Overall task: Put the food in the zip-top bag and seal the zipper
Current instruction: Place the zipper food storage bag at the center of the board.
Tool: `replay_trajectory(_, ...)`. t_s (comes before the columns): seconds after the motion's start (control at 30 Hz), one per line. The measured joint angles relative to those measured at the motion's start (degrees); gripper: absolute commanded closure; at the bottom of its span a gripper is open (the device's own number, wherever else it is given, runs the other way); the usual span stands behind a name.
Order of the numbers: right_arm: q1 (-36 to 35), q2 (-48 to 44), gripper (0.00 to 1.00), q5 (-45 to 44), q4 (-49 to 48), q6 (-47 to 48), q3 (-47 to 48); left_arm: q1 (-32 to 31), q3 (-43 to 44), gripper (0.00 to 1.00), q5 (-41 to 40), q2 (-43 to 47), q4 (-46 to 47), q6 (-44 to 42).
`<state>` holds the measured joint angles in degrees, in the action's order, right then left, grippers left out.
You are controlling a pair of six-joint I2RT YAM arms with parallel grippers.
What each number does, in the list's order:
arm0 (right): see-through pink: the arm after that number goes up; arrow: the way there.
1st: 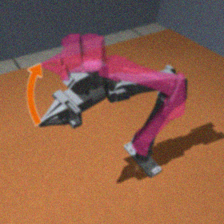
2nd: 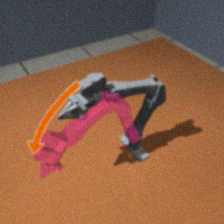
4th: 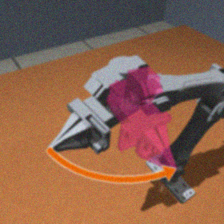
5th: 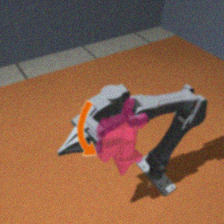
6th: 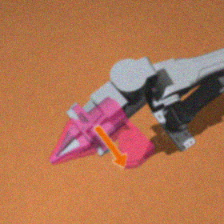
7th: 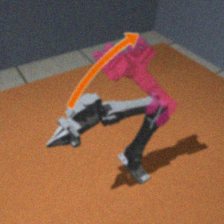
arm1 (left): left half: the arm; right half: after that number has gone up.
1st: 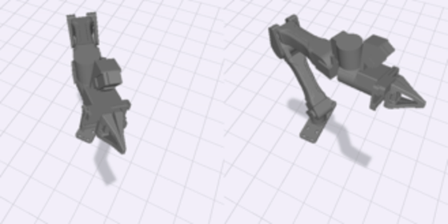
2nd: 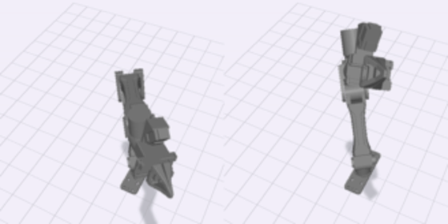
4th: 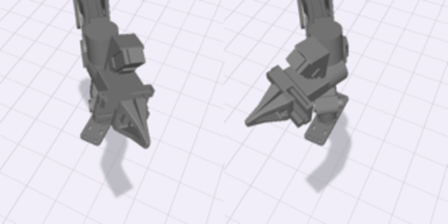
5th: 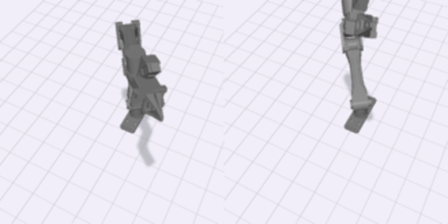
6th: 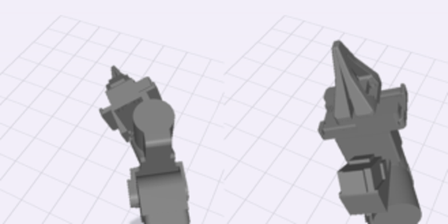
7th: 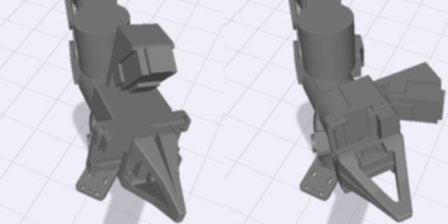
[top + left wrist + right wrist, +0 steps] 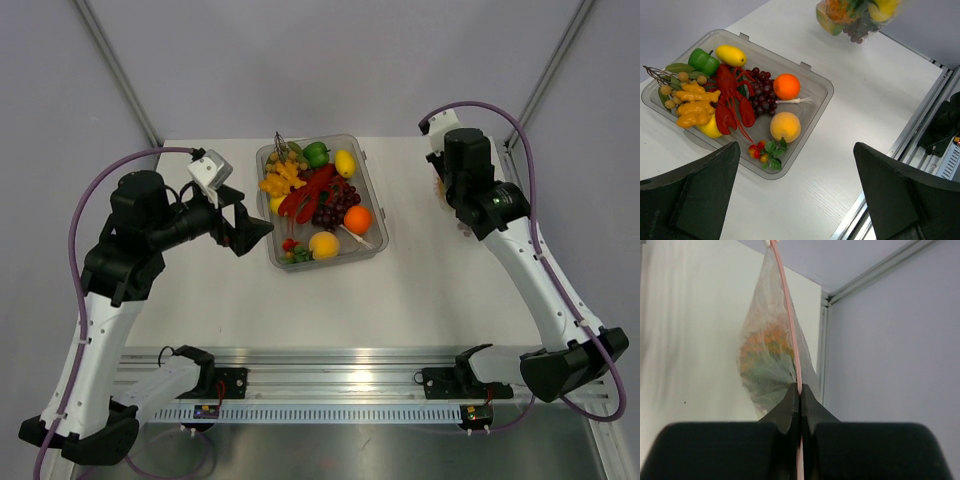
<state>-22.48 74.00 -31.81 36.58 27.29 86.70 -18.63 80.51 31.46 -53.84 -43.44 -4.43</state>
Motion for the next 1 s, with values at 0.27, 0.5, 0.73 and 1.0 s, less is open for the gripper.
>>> replay_trajectory(0.27,0.0,0.1,1.0,10.9,-3.0,-5.2,-11.8,0.0,-2.8,0.01,1.3,-0.3,1.7,0.3)
replay_trajectory(0.5,0.0,-0.1,0.96,22.6,-2.9,-10.7,-15.3,0.0,-4.0,0.01,2.4,-1.1,2.3,0.9)
replay_trajectory(0.73,0.0,-1.1,0.31,32.3,-0.7,-13.9,-14.0,0.0,-4.2,0.01,3.5,-1.1,3.0,1.5)
replay_trajectory(1.0,0.0,-8.3,0.01,38.2,1.8,-16.0,-9.9,0.0,-4.3,0.01,4.2,-1.1,3.1,1.7)
